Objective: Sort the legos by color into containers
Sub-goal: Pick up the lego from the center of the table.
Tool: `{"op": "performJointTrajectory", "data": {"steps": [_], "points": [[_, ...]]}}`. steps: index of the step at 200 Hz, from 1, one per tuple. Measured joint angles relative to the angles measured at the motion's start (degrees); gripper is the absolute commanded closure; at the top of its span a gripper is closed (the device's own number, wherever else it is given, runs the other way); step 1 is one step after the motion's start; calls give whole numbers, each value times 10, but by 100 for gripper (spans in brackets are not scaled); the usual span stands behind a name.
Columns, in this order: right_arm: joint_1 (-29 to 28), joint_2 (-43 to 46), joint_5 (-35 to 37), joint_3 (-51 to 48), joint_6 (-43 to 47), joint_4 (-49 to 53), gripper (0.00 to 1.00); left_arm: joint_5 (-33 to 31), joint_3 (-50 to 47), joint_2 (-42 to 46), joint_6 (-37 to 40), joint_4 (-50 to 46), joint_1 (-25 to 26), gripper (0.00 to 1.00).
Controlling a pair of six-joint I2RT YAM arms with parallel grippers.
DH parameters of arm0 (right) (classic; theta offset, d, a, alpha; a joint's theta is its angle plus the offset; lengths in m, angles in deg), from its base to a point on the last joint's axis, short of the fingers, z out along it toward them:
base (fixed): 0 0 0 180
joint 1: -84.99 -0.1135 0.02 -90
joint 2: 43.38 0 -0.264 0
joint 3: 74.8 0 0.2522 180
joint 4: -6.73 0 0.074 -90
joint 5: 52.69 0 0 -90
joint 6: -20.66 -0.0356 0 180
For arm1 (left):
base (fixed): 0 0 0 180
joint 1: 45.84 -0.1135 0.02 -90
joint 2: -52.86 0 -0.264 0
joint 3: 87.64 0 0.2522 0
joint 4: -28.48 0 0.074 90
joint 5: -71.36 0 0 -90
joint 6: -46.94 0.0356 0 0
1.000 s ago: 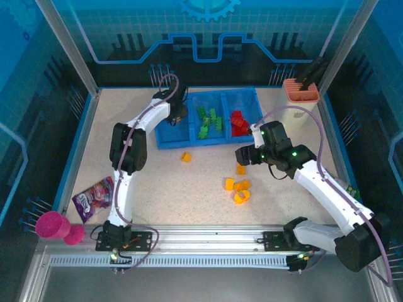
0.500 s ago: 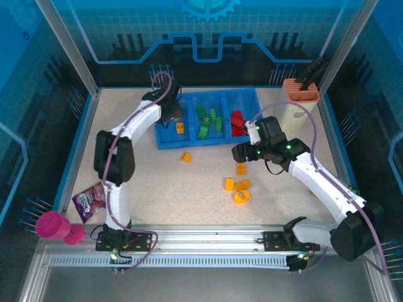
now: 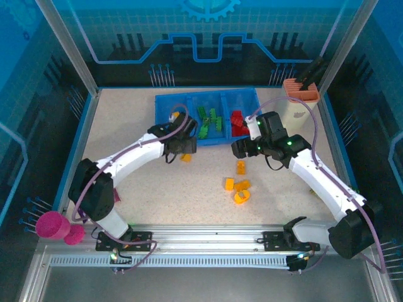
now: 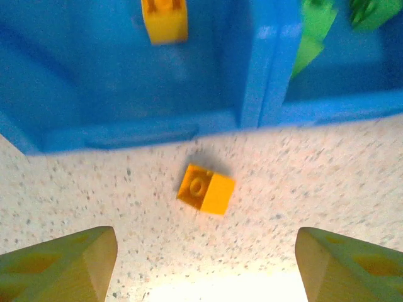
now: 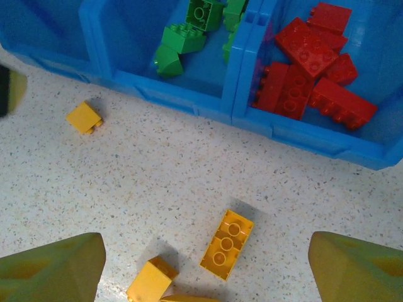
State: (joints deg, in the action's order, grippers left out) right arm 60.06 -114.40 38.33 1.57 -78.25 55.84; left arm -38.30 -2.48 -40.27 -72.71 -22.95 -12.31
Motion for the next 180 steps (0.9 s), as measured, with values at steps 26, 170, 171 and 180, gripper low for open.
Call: {"op": "performJointTrajectory", "data": {"steps": [26,170,171,180], "points": [[0,0,0,1,6,9,11,8,-62,5,-16,30,3,22],[10,-3,3,1,10,24,5,8,-8,-137,14,84,12,19],[11,-3,3,1,10,24,5,8,-8,-138,14,84,12,19],[11,-3,2,1,10,24,5,4,-2,-145,18,84,12,19]]}}
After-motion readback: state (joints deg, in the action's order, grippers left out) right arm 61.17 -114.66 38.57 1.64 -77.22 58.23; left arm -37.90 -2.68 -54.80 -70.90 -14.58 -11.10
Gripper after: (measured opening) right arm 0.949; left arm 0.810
